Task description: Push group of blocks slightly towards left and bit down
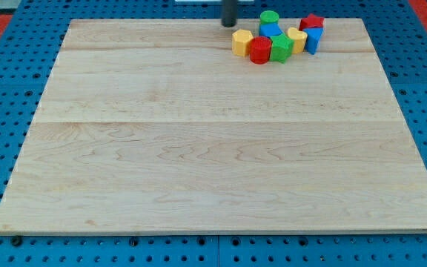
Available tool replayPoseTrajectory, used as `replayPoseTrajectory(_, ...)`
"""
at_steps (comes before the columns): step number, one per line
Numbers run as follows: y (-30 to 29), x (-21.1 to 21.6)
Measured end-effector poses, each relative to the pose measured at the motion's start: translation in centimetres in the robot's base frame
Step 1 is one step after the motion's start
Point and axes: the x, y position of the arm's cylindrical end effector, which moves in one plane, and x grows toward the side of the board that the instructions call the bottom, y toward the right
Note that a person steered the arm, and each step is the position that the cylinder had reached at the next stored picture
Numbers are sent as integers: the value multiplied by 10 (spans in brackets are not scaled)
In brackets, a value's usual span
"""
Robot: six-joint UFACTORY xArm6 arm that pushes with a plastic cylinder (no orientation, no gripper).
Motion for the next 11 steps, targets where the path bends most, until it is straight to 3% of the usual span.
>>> replayPoseTrajectory(1,-64,21)
replayPoseTrajectory(2,-63,143)
replayPoseTrajectory(3,5,206)
replayPoseTrajectory(9,37,230)
replayPoseTrajectory(11,218,143)
